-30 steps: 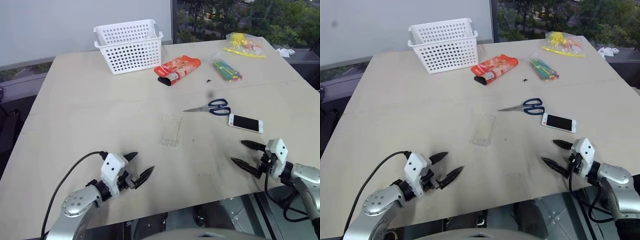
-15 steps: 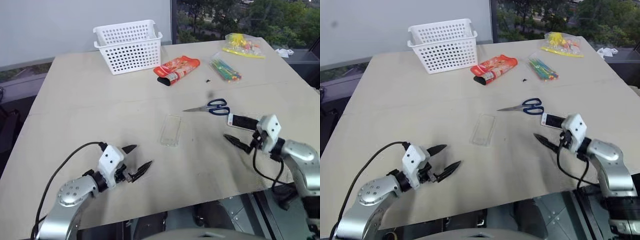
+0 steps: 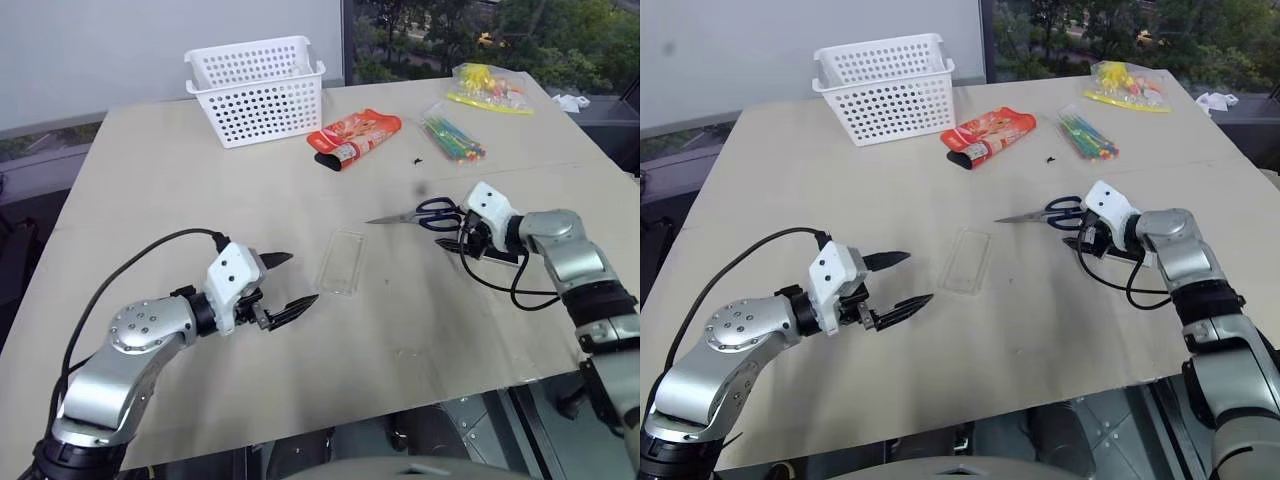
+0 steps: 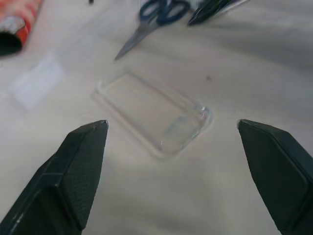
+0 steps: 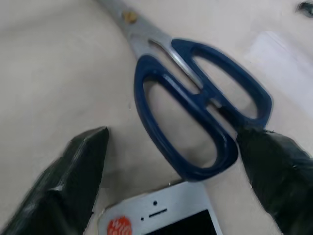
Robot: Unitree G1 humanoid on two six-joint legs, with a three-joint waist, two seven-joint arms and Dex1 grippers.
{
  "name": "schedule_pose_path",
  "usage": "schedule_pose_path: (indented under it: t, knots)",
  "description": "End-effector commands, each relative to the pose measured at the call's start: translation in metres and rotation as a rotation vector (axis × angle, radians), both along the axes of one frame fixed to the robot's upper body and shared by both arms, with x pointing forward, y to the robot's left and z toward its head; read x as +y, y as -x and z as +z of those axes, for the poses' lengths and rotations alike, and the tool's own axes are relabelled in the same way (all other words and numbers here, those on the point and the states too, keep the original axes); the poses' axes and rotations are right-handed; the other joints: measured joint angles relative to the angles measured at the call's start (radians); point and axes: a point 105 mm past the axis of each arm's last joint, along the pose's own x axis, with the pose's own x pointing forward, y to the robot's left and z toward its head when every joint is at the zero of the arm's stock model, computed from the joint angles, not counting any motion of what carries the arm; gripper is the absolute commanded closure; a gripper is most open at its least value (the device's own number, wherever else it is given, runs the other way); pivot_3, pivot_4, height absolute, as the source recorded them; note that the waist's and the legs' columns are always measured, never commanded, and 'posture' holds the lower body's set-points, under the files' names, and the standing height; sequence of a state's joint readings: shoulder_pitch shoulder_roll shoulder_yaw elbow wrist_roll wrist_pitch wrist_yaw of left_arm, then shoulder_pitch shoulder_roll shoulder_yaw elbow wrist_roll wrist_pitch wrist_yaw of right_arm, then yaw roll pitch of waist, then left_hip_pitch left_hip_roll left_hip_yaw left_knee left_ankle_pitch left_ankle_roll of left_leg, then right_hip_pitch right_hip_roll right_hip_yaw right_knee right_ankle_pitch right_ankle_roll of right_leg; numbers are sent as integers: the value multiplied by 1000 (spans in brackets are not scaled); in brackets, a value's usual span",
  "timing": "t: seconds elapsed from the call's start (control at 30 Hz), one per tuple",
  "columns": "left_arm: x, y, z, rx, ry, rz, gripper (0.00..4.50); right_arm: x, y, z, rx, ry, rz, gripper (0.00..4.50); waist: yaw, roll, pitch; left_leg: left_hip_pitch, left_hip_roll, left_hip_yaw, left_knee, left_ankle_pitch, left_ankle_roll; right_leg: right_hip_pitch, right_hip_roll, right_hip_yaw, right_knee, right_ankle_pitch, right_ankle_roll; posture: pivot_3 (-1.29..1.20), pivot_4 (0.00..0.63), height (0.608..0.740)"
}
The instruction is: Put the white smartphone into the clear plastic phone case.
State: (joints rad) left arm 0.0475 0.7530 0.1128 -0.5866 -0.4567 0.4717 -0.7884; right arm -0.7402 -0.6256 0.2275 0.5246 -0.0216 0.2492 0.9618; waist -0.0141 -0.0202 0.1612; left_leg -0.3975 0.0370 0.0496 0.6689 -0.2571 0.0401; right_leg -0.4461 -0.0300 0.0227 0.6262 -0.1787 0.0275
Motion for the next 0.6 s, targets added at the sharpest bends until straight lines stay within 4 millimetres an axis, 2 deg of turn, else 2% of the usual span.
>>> schedule_pose_path:
  t: [0.03,0.17,0.23,0.27,0.43,0.6]
  knots:
    - [-5,4,13,-41,-2,-10,0,-12,1,-10,67,81,-7,1711,1,0,0,0,0,0,0,0,0,0,0,0,0,0,0,0,150,740]
    - [-9,6,16,-46,6,-9,0,-5,-6,-10,77,124,11,3314,0,-2,-1,1,0,0,2,0,0,2,0,0,1,-1,3,0,150,740]
    - [-11,7,16,-48,8,-8,0,-3,-9,-11,85,136,14,4295,-1,-2,-1,2,0,0,3,0,0,2,0,0,1,-1,3,0,150,740]
    - [-12,7,16,-49,9,-7,0,-2,-10,-10,82,137,15,4483,-2,-3,-2,3,0,0,3,0,0,3,0,0,1,0,3,0,150,740]
    - [-11,6,16,-52,14,3,0,3,-15,-2,42,121,33,4483,-4,-4,-2,14,0,0,3,0,0,13,0,1,1,-1,3,0,150,740]
    - [-14,5,16,-57,25,2,0,3,-18,-5,34,133,22,4483,-6,-4,-2,15,0,1,2,0,0,14,0,1,1,-1,3,0,150,740]
